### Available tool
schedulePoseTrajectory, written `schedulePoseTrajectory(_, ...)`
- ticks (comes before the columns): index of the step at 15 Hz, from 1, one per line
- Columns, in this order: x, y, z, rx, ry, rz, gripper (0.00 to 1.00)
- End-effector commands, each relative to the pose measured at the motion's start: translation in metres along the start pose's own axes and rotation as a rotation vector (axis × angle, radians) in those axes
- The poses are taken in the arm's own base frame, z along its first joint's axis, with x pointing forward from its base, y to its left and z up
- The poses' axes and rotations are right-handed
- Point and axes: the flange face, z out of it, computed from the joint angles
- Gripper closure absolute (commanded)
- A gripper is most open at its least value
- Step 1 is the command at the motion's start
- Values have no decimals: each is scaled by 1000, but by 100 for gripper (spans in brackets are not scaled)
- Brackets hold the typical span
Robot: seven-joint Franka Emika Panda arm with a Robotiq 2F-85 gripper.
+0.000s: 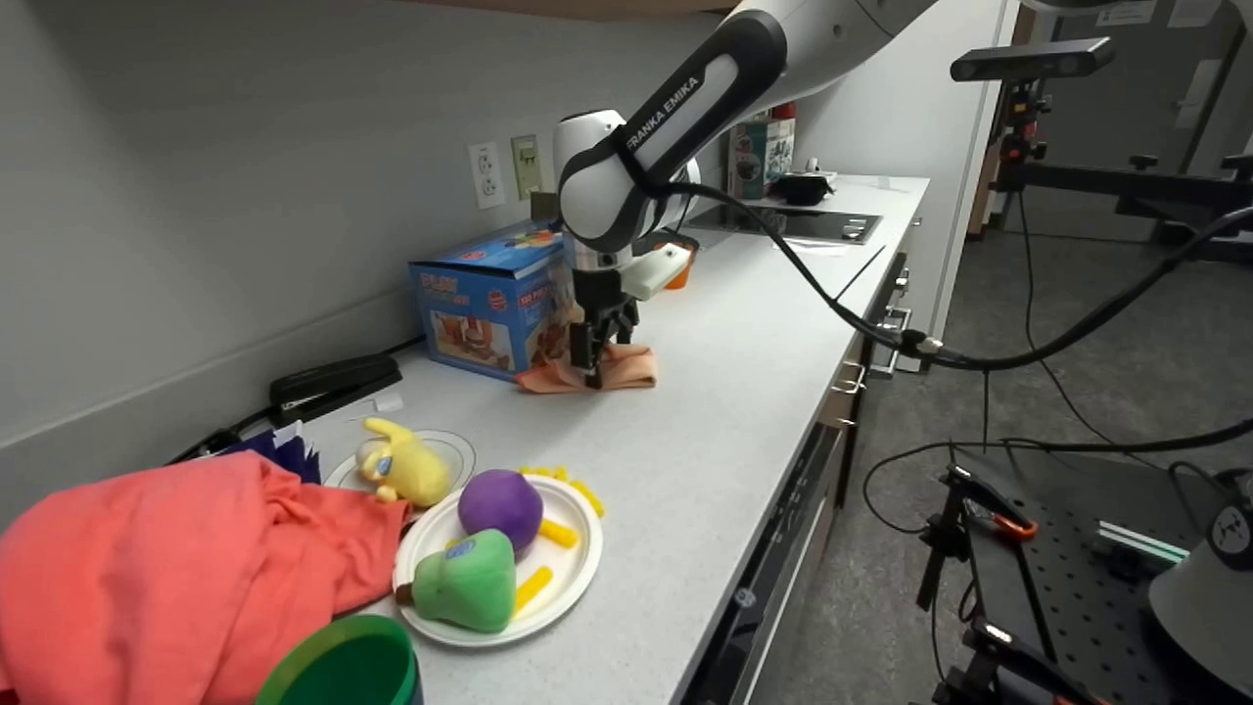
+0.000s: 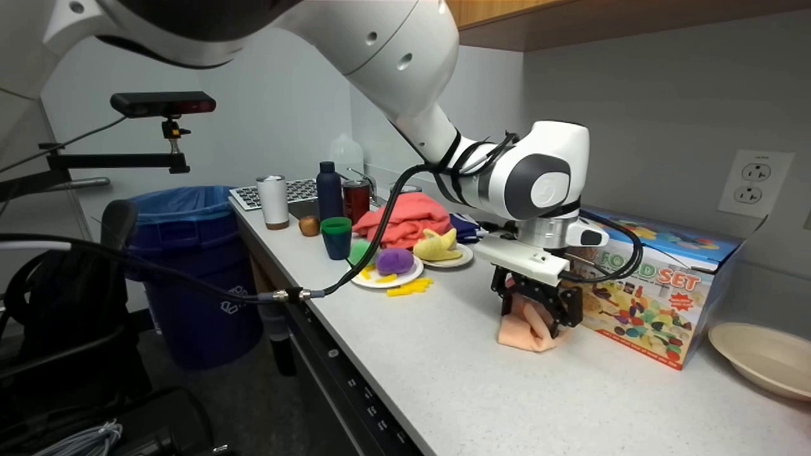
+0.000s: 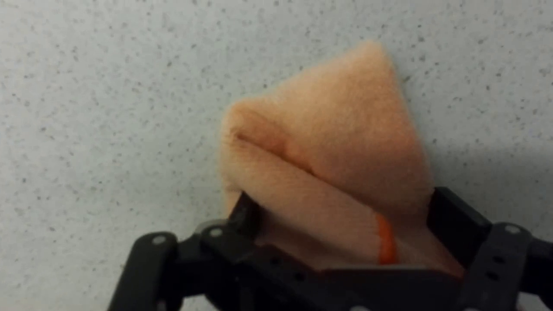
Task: Unfold the peach towel on the countertop.
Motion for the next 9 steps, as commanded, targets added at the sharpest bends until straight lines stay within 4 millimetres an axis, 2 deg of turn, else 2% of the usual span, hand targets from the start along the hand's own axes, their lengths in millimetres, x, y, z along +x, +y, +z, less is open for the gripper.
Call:
schedulePoseTrajectory(1, -6, -9, 16, 40, -35, 15, 0)
schedulePoseTrajectory(5, -24, -13, 14, 36, -52, 15, 0)
schedulePoseTrajectory(9, -60, -14, 5, 38, -88, 20, 0)
